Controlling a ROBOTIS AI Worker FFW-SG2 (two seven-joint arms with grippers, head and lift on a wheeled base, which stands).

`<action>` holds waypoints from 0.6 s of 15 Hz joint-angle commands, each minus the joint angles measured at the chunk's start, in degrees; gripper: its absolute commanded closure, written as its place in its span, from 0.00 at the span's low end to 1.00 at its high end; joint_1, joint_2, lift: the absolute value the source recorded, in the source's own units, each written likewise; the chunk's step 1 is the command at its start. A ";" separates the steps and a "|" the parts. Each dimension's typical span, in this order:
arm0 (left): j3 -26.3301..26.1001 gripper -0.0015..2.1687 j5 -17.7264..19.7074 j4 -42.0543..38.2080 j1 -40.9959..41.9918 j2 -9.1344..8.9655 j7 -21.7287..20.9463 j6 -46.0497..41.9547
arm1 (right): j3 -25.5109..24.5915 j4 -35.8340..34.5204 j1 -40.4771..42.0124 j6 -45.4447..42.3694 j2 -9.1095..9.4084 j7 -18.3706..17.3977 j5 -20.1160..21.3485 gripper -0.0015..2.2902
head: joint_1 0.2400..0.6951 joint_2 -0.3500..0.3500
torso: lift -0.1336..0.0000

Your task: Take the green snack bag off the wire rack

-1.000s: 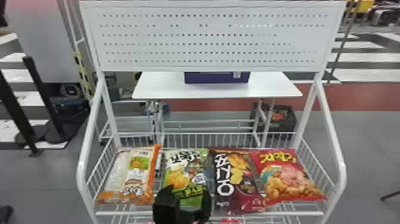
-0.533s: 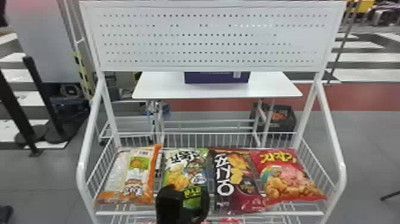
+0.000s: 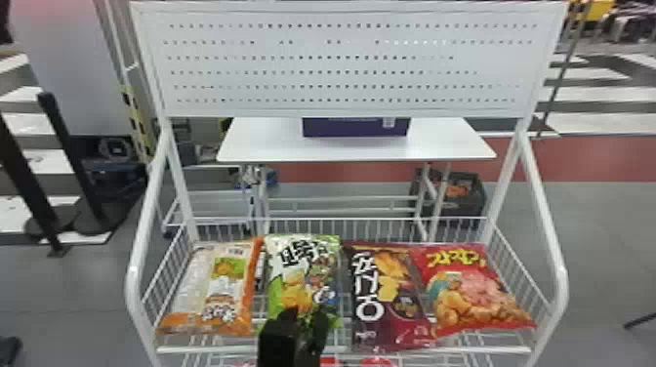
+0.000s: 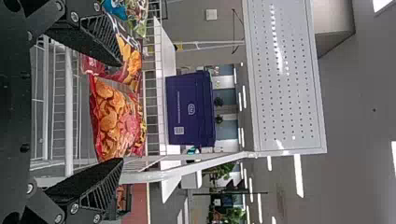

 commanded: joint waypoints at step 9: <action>2.61 0.58 0.82 -21.77 15.60 10.62 1.23 -8.96 | 0.17 0.17 -0.53 0.00 0.00 0.00 -0.06 0.08 | 0.57 0.50 | 1.00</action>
